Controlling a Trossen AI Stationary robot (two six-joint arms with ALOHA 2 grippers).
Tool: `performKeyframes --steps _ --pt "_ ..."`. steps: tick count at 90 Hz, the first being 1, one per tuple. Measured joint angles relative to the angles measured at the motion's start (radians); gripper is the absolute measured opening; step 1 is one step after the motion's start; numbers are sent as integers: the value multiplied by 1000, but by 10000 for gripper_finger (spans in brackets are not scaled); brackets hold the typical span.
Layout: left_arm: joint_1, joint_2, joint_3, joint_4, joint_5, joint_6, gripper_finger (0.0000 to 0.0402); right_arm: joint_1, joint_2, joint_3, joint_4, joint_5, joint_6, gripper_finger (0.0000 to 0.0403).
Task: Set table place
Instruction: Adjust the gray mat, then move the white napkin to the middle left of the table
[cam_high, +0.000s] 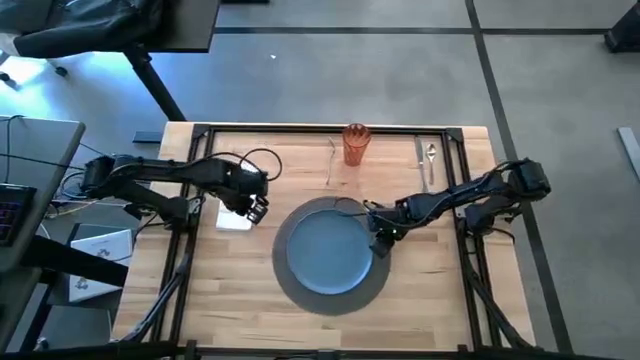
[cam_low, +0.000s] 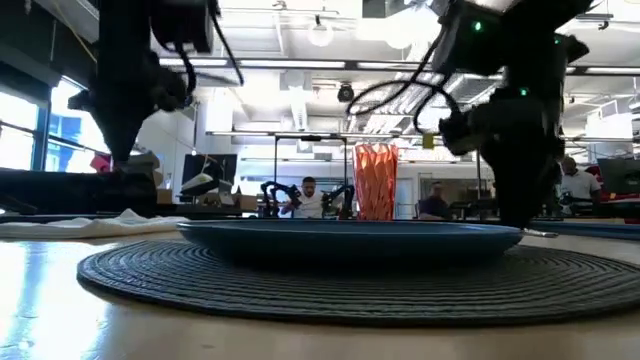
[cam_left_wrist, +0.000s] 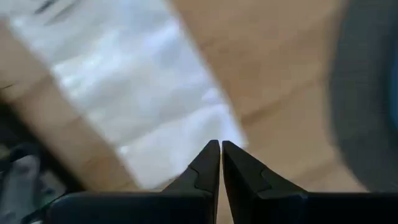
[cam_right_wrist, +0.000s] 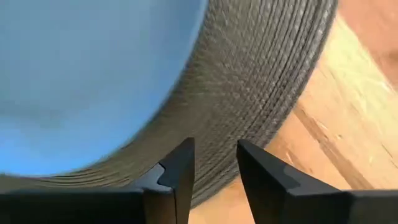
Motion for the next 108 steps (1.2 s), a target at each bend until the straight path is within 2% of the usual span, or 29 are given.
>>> performKeyframes --steps 16,26,33,41,51,75,91,97,108 --pt "145 95 -62 114 -37 138 2 -6 -122 0 6 41 31 106" --pt "188 164 -147 197 8 156 1 -14 -194 0 0 44 30 106" --pt "174 200 -195 269 58 135 0 -15 -247 0 -9 45 31 106" --pt "116 213 -225 318 114 68 0 -15 -300 0 -25 44 31 106" --pt "-10 210 -222 347 124 -41 0 -15 -366 0 -46 53 31 106" --pt "-355 205 -191 529 166 -449 0 -16 -459 1 -76 126 22 106" --pt "-505 207 -193 628 100 -691 0 -20 -469 1 -80 129 -26 106" --pt "-536 206 -193 628 57 -739 0 -20 -469 1 -83 129 -52 106" --pt "-566 206 -195 664 48 -779 0 -20 -469 1 -83 129 -99 106"
